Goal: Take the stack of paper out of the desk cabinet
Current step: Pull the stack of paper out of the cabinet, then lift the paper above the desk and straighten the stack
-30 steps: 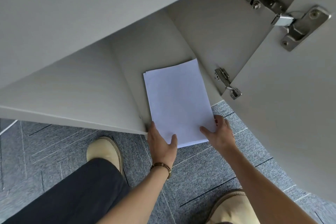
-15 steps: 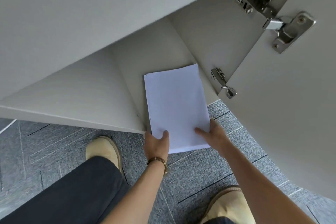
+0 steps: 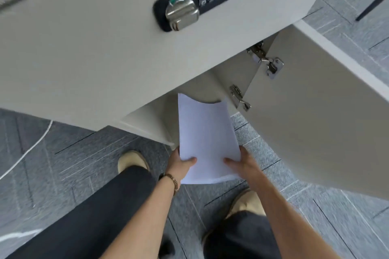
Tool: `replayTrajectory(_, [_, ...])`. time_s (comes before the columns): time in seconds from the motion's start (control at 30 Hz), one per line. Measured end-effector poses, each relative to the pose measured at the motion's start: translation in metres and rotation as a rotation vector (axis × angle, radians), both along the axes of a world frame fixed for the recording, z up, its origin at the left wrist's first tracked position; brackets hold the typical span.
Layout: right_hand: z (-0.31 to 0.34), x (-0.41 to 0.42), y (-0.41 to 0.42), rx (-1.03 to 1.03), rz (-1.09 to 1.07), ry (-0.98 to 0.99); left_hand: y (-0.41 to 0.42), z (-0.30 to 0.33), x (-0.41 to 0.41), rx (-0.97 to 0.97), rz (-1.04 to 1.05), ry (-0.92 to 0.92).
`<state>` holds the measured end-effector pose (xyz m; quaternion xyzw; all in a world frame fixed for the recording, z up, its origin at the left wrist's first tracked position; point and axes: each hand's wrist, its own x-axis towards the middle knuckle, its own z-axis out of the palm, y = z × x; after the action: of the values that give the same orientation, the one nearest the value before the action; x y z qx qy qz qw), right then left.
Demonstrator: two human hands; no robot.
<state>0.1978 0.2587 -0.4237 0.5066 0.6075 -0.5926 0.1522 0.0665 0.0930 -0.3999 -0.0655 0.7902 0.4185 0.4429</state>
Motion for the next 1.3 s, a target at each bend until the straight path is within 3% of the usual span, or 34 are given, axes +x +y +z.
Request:
replayTrajectory(0.23, [0.098,0.052,-0.039,-0.065,-0.069,0.036,-0.044,0.102,0.044,0.010,-0.054,-0.018])
replayTrajectory(0.43, [0.224,0.106,-0.076,0.076,-0.037,0.115,-0.090,0.203,0.092,0.092,-0.064,-0.020])
replayTrajectory(0.83, [0.446,0.196,-0.184,0.191,-0.157,0.561,-0.193,0.429,0.157,0.462,-0.116,0.171])
replayTrajectory(1.3, [0.611,0.162,-0.277,0.191,0.003,0.960,-0.314,0.594,0.153,0.792,0.028,0.458])
